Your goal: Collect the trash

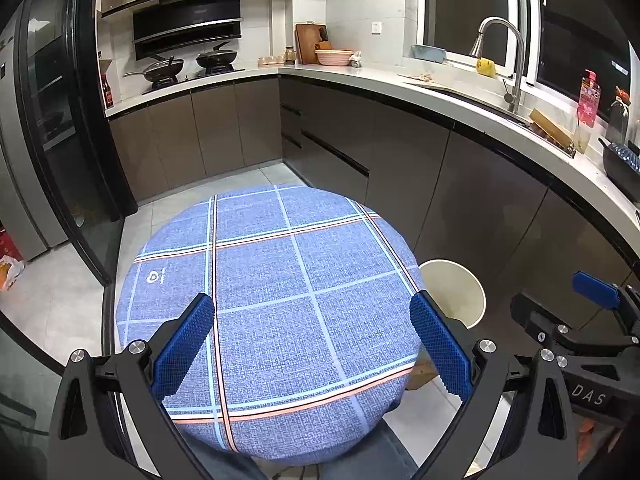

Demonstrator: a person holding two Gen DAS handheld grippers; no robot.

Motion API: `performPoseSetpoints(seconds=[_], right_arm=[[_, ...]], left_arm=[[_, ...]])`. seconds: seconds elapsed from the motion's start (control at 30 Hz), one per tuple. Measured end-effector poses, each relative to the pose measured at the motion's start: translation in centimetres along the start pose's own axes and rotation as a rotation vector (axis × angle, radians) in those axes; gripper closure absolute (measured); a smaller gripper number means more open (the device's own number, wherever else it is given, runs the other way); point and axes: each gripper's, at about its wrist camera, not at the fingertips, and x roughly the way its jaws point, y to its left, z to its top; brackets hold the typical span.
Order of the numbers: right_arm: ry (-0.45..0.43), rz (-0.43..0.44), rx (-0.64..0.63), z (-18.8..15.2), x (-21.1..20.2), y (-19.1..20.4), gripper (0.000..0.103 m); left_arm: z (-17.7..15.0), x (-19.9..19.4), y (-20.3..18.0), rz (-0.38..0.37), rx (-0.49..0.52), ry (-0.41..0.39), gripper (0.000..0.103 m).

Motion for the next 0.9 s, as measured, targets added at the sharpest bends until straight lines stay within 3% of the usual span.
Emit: performPoseSetpoints(seconds=[0.9], right_arm=[[-0.013, -0.004, 0.006, -0.12, -0.9, -0.16, 0.003]], left_arm=[[-0.46, -0.56, 0.13, 0.006, 0.006, -0.01, 0.008]])
